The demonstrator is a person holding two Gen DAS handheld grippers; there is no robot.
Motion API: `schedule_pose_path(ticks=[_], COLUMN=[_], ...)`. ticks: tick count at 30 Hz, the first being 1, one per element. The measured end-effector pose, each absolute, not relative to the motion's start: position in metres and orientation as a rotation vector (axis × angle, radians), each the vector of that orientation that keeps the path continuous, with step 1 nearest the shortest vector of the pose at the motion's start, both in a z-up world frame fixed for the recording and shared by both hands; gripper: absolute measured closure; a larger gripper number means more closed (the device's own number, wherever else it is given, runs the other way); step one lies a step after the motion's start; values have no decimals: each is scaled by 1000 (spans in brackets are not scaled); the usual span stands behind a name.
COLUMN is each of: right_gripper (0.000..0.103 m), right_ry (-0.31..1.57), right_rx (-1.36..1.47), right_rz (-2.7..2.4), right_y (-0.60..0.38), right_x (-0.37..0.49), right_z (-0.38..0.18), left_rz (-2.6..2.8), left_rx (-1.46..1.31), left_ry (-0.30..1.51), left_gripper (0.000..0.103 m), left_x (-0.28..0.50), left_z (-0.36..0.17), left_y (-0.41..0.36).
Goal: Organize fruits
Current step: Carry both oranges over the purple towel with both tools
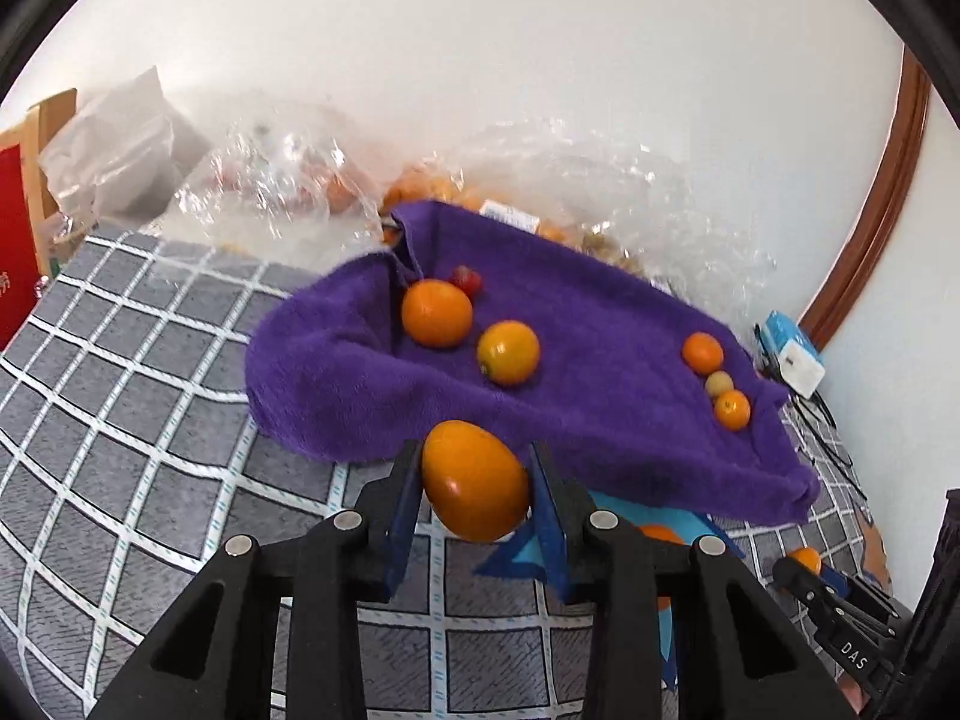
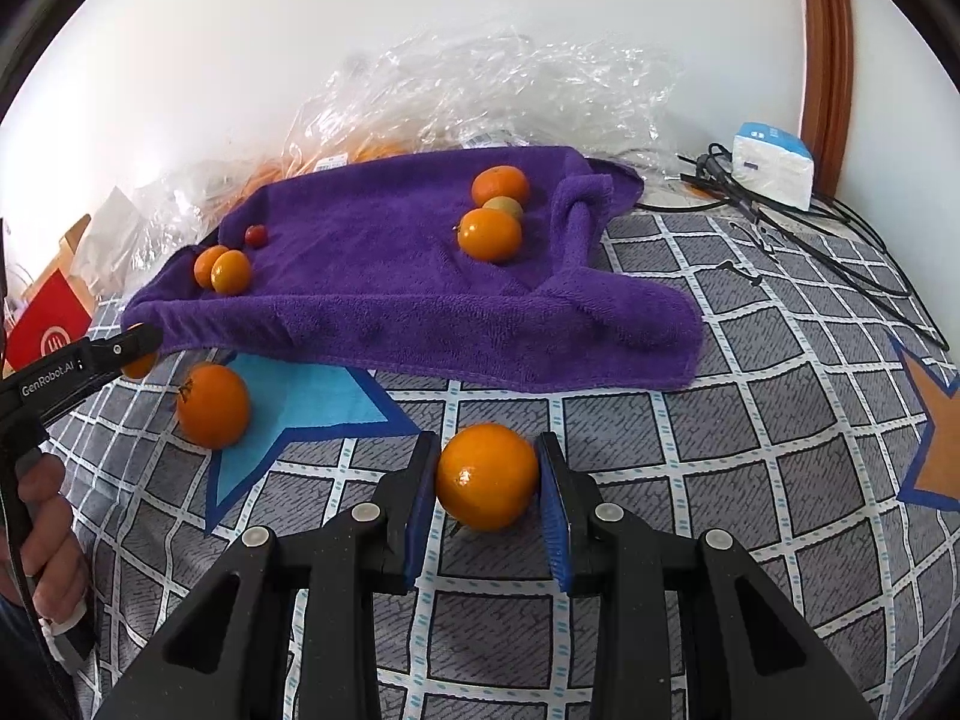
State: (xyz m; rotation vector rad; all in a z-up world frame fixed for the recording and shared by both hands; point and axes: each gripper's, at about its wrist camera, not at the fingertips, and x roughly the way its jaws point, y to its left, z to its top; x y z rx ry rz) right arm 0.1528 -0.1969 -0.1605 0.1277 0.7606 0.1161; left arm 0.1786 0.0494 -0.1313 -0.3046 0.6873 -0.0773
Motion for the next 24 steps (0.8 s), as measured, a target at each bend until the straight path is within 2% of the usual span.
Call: schedule_pose_path(ticks=[9, 24], right_gripper=[71, 71], right_ry=[676, 666], right_rx=[116, 233], right_rz=[138, 132], right_y=[-196, -220], right_x=[138, 144], right_z=[-151, -139], left_rz=[-69, -52], left_rx=[-314, -337], left_ry=[622, 575], left_gripper=[70, 70], left_x=[173, 165], left_z=[-122, -114], left_y=[55, 60])
